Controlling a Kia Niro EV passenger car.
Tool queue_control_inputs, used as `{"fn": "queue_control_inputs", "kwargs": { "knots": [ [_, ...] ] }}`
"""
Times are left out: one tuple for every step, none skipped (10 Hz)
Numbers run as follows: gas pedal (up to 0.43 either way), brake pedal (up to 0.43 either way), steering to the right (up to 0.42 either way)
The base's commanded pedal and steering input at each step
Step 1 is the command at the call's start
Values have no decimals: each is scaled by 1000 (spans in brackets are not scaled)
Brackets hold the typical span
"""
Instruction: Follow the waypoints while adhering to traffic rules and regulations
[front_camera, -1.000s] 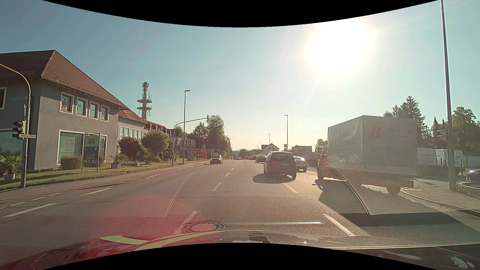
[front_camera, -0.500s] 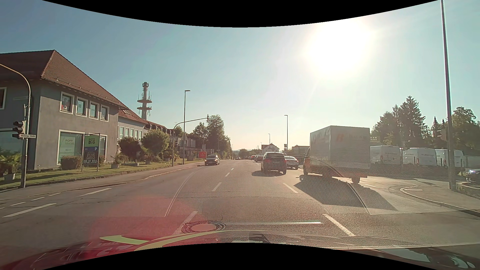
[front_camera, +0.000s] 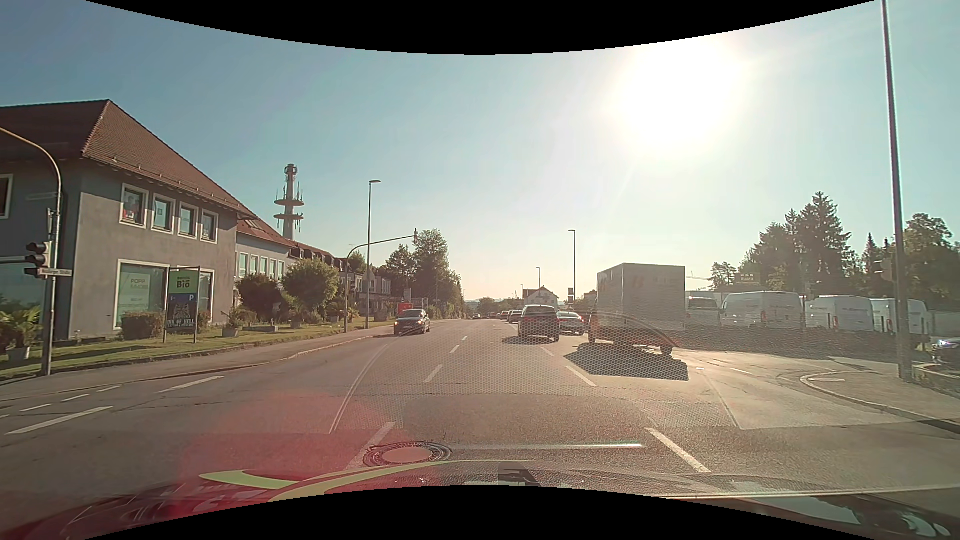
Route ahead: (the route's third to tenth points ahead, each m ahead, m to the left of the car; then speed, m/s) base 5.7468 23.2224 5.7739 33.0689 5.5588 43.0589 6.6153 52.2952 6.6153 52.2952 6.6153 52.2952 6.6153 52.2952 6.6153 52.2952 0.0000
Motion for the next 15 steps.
{"fn": "queue_control_inputs", "kwargs": {
  "knots": [
    [0, 232, -8],
    [0, 232, -8],
    [0, 226, -8],
    [0, 226, -8],
    [0, 220, -8],
    [0, 220, -8],
    [0, 213, -8],
    [0, 207, -8],
    [0, 189, -8],
    [0, 140, -8],
    [0, 0, -8],
    [0, 0, -10],
    [0, 0, -16],
    [228, 0, -27],
    [240, 0, -43]
  ]
}}
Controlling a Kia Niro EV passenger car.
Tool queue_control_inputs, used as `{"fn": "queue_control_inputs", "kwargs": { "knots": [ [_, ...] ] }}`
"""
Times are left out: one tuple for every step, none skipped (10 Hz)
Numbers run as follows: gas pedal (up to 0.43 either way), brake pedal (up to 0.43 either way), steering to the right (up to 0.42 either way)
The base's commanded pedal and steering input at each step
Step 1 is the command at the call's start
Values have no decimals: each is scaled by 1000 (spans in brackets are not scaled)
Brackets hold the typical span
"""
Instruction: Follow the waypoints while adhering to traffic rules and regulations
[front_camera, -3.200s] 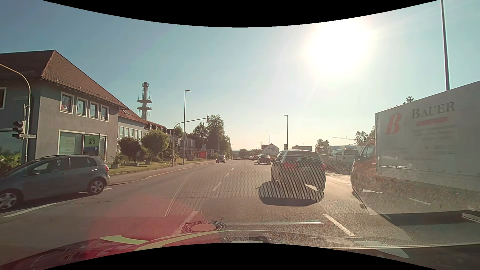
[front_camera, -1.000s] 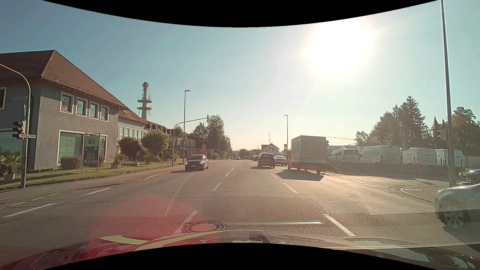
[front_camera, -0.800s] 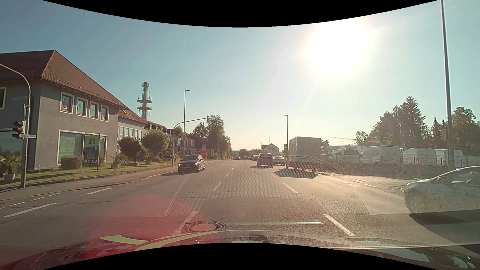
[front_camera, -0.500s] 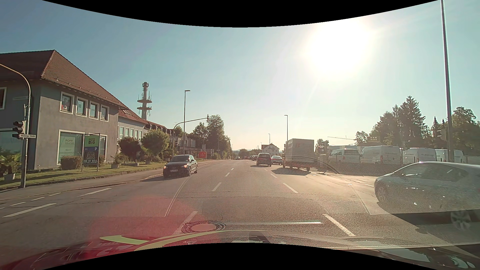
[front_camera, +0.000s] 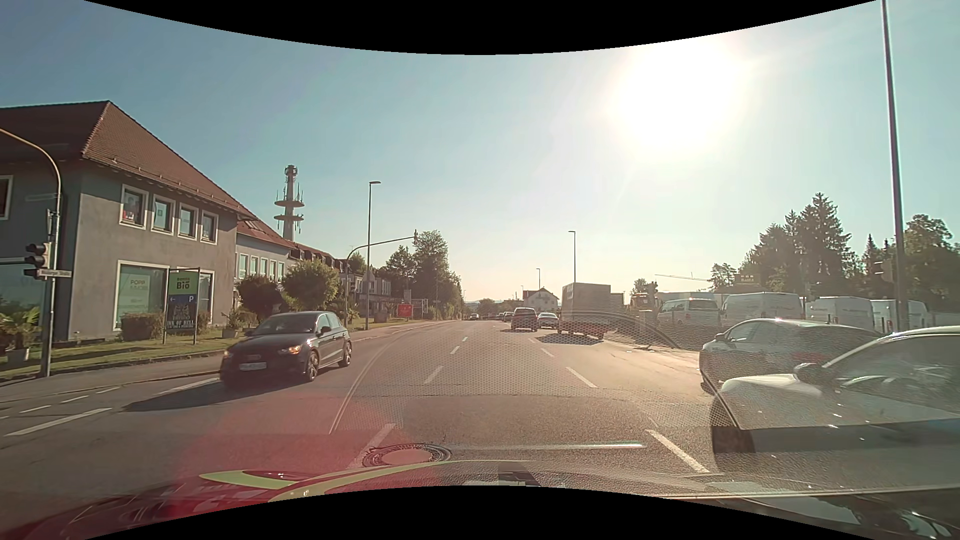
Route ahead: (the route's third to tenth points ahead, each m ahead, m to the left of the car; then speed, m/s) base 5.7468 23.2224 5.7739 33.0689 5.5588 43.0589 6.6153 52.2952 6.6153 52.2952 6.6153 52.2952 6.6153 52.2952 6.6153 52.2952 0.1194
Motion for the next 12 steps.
{"fn": "queue_control_inputs", "kwargs": {
  "knots": [
    [248, 0, -63],
    [287, 0, -97],
    [331, 0, -139],
    [378, 0, -188],
    [461, 0, -259],
    [531, 0, -345],
    [539, 0, -406],
    [539, 0, -486],
    [539, 0, -571],
    [539, 0, -643],
    [531, 0, -704],
    [531, 0, -760]
  ]
}}
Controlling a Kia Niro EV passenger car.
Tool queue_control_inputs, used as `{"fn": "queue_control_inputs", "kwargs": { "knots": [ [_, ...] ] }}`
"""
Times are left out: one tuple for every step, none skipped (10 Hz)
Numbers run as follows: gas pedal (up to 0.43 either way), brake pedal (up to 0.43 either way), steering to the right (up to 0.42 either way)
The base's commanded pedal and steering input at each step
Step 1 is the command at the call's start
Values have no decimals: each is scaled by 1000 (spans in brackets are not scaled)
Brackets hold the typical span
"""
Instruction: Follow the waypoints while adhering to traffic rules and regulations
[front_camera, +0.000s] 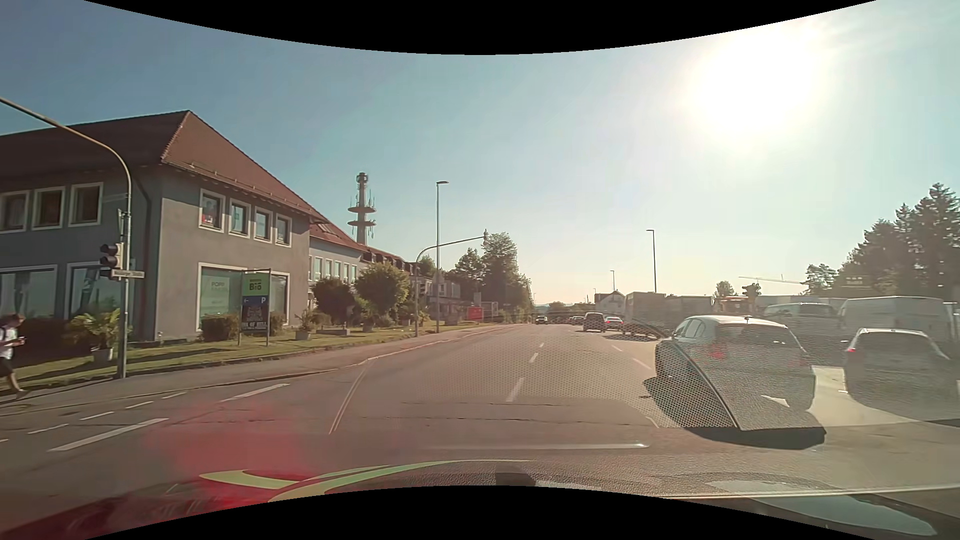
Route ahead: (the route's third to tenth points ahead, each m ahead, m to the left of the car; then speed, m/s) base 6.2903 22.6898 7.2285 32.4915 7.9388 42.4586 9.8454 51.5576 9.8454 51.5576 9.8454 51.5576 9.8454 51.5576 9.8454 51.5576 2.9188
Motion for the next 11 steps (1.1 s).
{"fn": "queue_control_inputs", "kwargs": {
  "knots": [
    [500, 0, -799],
    [488, 0, -823],
    [480, 0, -839],
    [449, 0, -846],
    [421, 0, -846],
    [421, 0, -843],
    [398, 0, -838],
    [398, 0, -831],
    [398, 0, -819],
    [398, 0, -794],
    [398, 0, -748]
  ]
}}
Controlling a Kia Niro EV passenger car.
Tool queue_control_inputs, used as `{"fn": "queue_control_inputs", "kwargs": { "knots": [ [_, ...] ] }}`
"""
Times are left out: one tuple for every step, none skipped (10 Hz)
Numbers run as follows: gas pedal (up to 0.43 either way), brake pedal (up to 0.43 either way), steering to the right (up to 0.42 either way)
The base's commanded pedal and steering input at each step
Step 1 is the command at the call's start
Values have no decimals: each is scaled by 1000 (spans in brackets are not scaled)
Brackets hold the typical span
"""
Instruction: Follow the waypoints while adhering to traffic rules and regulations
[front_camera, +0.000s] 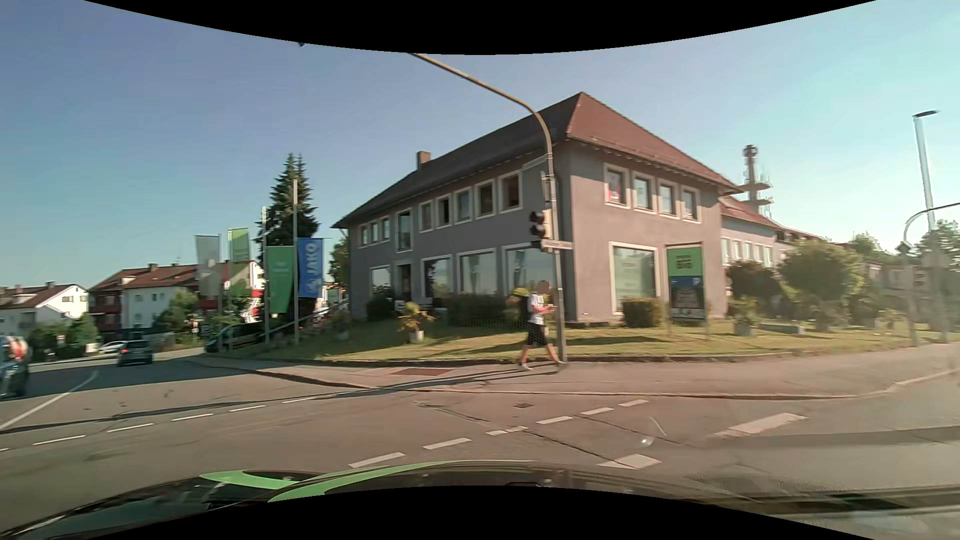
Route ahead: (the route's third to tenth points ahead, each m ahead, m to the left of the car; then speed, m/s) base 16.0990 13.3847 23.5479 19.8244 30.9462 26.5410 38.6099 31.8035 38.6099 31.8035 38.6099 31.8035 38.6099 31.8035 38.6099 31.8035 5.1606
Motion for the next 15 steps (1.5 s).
{"fn": "queue_control_inputs", "kwargs": {
  "knots": [
    [390, 0, -689],
    [370, 0, -604],
    [358, 0, -509],
    [358, 0, -432],
    [358, 0, -370],
    [350, 0, -306],
    [331, 0, -241],
    [331, 0, -198],
    [311, 0, -150],
    [299, 0, -114],
    [268, 0, -92],
    [260, 0, -80],
    [248, 0, -81],
    [228, 0, -80],
    [209, 0, -76]
  ]
}}
